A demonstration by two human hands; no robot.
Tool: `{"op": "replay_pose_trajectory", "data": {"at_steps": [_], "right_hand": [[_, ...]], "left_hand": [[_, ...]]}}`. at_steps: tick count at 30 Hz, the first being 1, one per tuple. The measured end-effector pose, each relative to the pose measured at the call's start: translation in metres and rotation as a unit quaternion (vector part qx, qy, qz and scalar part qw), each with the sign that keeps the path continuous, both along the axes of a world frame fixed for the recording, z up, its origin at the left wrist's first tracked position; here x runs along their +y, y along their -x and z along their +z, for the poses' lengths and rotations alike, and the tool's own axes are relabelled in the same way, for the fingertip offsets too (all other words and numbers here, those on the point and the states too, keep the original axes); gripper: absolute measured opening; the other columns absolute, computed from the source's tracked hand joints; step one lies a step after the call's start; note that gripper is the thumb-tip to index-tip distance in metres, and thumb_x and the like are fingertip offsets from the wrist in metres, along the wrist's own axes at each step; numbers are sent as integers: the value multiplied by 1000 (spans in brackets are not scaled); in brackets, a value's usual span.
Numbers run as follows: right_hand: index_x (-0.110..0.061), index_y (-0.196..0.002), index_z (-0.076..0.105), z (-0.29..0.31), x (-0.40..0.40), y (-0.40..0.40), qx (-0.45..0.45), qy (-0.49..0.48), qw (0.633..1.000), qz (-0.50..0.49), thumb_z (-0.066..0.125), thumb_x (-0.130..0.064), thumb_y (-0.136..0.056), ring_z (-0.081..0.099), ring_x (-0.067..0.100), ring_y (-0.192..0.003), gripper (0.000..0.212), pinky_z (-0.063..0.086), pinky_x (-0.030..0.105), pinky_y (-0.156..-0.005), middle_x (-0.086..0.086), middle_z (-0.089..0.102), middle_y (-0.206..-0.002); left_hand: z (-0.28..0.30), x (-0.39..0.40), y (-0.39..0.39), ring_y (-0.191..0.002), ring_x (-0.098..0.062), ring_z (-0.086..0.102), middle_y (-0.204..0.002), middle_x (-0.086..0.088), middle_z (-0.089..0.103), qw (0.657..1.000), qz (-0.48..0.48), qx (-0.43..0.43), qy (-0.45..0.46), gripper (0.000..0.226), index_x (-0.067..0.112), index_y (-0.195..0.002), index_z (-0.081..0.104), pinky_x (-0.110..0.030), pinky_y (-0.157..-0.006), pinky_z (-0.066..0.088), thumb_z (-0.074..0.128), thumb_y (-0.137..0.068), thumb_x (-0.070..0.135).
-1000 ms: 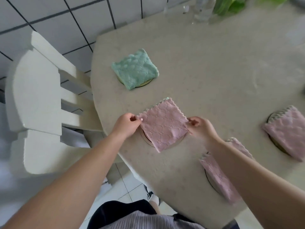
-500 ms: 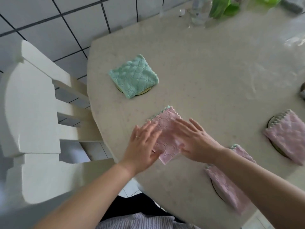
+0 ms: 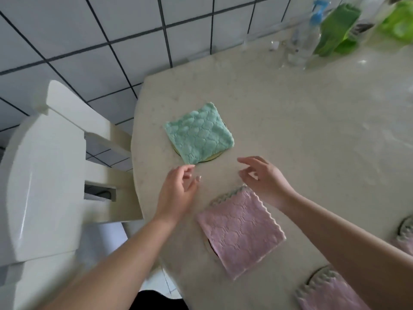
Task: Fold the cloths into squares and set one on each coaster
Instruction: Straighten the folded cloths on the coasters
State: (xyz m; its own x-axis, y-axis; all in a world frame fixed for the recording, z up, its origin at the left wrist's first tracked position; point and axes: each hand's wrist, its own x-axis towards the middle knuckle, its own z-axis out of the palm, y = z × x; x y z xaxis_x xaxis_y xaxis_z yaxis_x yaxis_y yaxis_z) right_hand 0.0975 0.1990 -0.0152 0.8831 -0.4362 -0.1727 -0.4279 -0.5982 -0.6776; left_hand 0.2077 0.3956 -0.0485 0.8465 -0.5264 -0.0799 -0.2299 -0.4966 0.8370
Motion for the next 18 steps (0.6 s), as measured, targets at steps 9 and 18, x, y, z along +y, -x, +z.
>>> {"op": "replay_pose_trajectory", "data": {"at_steps": [9,18], "right_hand": [[-19,-127,56,-5,-13,-72,85,53,994,49,54,-24,-89,44,21,-125,39,34,29,-105,3,40,-142],[-24,-122,59,-3,-17,-81,22,137,989,46,50,-24,-91,39,22,-128,32,30,34,-104,-1,45,-139]], "left_hand": [[-1,-29,-58,-82,-18,59,-94,-5,61,996,40,-55,-62,16,17,-93,62,-30,-76,48,69,-78,16],[0,-21,-58,-107,-23,53,-111,-6,56,986,27,-138,-95,30,16,-106,66,-34,-90,42,52,-82,28]]}}
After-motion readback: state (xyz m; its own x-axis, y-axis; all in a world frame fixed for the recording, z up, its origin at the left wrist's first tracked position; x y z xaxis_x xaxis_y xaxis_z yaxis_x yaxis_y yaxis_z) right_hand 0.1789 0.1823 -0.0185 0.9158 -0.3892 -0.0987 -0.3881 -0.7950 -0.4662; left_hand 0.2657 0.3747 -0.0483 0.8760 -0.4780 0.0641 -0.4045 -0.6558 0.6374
